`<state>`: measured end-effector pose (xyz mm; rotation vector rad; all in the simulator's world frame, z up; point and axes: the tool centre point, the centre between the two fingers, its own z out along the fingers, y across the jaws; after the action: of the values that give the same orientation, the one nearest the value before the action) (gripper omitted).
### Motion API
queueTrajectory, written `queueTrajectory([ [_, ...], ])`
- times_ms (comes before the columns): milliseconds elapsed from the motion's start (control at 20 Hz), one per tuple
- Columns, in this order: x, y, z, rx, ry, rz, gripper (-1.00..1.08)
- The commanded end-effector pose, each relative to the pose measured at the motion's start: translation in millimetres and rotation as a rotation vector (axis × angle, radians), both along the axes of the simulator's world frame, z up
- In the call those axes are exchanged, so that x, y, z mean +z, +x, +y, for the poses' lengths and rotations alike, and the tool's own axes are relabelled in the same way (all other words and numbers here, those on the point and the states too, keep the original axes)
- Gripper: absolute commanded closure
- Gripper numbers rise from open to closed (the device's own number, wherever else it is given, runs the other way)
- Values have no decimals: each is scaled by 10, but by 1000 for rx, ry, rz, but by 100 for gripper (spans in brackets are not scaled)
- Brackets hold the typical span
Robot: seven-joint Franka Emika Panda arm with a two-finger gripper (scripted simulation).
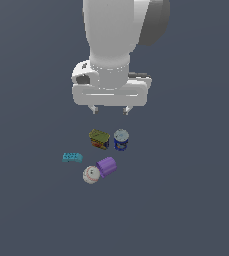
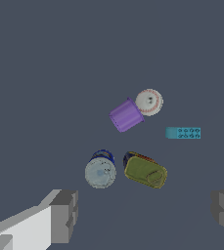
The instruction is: Pick up a designated object from a clutter of objects.
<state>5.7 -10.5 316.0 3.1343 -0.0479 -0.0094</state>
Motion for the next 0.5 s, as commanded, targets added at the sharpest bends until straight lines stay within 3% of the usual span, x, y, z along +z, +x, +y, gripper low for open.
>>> queueTrajectory([
  [0,0,0,0,0,0,0,-92],
  [450,-120,-32,-19,-22,7,31,-92],
])
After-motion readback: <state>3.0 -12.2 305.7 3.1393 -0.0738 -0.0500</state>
